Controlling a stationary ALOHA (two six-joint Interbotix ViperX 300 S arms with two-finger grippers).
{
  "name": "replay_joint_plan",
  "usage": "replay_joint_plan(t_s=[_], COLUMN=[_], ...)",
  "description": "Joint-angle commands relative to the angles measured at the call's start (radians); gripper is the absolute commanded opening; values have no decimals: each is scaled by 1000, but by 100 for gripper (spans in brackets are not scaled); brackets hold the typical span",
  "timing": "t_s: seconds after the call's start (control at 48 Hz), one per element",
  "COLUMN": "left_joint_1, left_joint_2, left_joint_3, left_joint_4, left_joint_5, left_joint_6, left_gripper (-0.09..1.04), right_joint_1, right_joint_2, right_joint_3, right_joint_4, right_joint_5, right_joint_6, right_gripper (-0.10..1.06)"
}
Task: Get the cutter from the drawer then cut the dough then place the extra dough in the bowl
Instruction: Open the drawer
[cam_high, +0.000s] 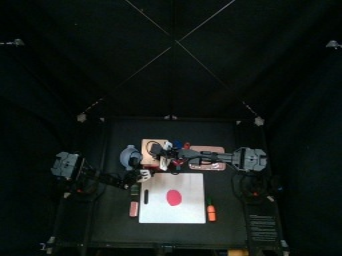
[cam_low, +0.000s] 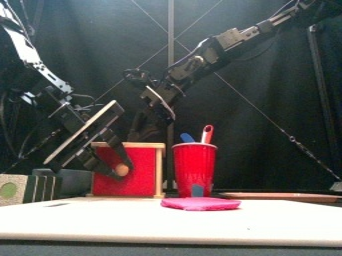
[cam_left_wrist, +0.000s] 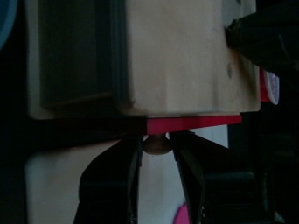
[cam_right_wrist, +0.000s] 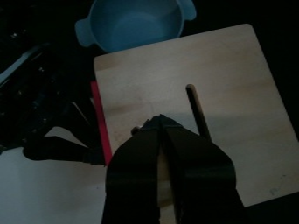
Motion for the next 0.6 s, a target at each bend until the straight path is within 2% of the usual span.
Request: replay_joint_plan(t_s=[0.021, 0.604], left_joint_1=[-51, -149], left_joint_2=[-3, 6], left_joint_3=[5, -25], left_joint_4=[-31, -100], left_joint_5=[18, 17], left_joint_6=[2, 2], left_gripper=[54, 54], right_joint_1=[-6, -8], right_joint_2=[3, 8], right_joint_3=[5, 3], right_joint_4=[0, 0], right_joint_5=[18, 25], right_joint_6=[3, 2], right_gripper=[3, 3])
